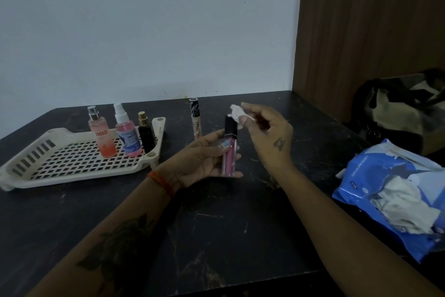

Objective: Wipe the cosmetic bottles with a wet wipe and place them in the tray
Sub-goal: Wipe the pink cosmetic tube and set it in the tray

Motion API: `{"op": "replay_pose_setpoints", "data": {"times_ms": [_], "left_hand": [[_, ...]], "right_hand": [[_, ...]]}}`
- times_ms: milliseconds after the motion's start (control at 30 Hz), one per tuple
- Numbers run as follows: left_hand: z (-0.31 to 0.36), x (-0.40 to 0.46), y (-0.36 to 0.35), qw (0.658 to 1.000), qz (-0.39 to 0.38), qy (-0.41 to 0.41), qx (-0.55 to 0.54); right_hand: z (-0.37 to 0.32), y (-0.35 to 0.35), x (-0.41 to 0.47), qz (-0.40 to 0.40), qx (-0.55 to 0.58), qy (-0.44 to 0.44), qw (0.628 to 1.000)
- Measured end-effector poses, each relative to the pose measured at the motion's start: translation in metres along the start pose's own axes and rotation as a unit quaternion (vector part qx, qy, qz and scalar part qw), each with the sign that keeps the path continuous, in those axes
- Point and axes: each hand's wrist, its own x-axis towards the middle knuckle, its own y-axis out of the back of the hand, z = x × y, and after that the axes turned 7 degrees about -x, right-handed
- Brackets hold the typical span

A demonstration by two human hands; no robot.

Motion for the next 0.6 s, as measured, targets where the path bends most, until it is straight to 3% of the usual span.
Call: {"op": "replay_pose_setpoints", "data": {"times_ms": [100, 300, 433, 600], "left_hand": [[0.001, -0.001, 0.001, 1.0, -0.008, 0.005, 0.021], [0.003, -0.004, 0.004, 0.998, 0.026, -0.039, 0.04], [0.002, -0.003, 0.004, 0.997, 0.037, -0.05, 0.049], [0.003, -0.004, 0.005, 0.996, 0.053, -0.056, 0.054]], "right_hand": [[-0.003, -0.002, -0.004, -0.056, -0.011, 0.014, 0.998], [-0.008, 0.005, -0.002, -0.171, 0.036, -0.066, 0.982], [-0.01, 0.003, -0.005, -0.118, 0.007, -0.021, 0.993], [-0.013, 0.0, -0.009, -0.144, -0.061, 0.041, 0.987]]}}
